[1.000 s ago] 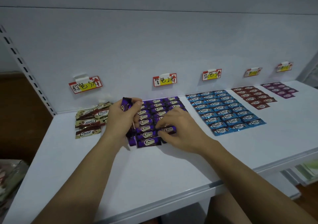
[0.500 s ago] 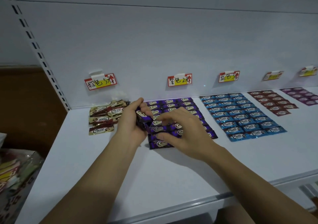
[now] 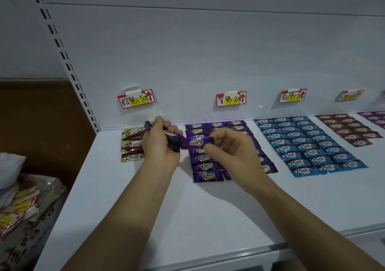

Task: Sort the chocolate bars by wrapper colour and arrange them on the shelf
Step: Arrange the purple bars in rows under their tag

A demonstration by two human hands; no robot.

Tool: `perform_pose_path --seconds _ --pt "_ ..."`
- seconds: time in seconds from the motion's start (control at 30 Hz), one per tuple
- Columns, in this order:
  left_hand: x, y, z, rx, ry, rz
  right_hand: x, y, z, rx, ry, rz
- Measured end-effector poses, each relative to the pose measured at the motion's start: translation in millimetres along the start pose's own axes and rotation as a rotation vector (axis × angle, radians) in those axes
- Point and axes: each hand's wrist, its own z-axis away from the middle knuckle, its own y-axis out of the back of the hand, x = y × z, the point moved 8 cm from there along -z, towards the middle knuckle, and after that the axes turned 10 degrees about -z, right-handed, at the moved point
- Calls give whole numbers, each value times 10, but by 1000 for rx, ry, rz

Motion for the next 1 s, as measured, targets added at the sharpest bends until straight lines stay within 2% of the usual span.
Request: perform_pose_path --seconds 0.1,0.17,0.27,0.37,0.5,0.67,0.87,1.0 --pt "91 14 -10 -11 -45 -187 5 194 50 86 -92 -228" --pt "65 -83 69 -102 -12 -305 10 267 92 102 -131 -308" --pt "-53 -222 229 -254 119 -403 7 384 162 169 -135 -327" --pt "-79 -278 308 -321 80 -640 -29 490 254 189 -69 -209" --pt "-116 -275 338 -333 198 -466 -158 386 445 -23 91 84" --pt "-132 -186 269 -291 231 -405 -121 361 597 -107 90 304" --pt "-214 -181 271 -301 258 -425 -89 361 674 -110 110 357" --pt "-256 -187 263 -311 269 -452 -137 351 650 -44 104 289"
